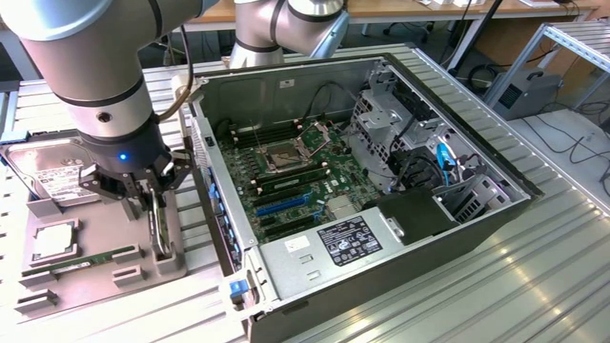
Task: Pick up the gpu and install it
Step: 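Pick up the gpu and move the gpu toward the slot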
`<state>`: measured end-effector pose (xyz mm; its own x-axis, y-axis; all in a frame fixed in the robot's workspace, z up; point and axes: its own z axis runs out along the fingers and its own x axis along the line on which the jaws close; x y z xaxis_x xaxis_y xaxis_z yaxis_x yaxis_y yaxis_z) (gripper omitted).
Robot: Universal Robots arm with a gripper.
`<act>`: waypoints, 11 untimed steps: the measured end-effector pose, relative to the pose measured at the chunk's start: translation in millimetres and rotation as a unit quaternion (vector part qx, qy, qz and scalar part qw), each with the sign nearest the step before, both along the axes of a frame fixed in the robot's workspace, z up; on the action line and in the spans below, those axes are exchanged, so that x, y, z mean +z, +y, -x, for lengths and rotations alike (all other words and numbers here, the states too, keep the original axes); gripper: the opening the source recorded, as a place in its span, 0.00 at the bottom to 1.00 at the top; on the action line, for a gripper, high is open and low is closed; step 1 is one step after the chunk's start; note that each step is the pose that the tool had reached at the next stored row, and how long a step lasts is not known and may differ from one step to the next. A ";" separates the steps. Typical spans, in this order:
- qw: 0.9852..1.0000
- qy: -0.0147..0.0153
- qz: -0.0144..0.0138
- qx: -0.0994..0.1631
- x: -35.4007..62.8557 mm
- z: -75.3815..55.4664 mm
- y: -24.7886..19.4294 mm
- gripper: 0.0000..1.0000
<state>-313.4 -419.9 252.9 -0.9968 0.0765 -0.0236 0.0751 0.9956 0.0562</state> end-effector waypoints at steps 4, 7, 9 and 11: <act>1.000 0.000 0.000 0.000 0.5 0.0 0.0 0.27; 1.000 0.000 0.000 0.000 1.3 0.0 0.0 0.27; 1.000 0.000 0.000 0.000 1.7 0.0 0.0 0.27; 1.000 0.000 0.000 0.000 2.1 0.0 0.0 0.27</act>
<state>-313.5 -419.9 255.0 -0.9968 0.0765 -0.0236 0.0751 0.9956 0.0562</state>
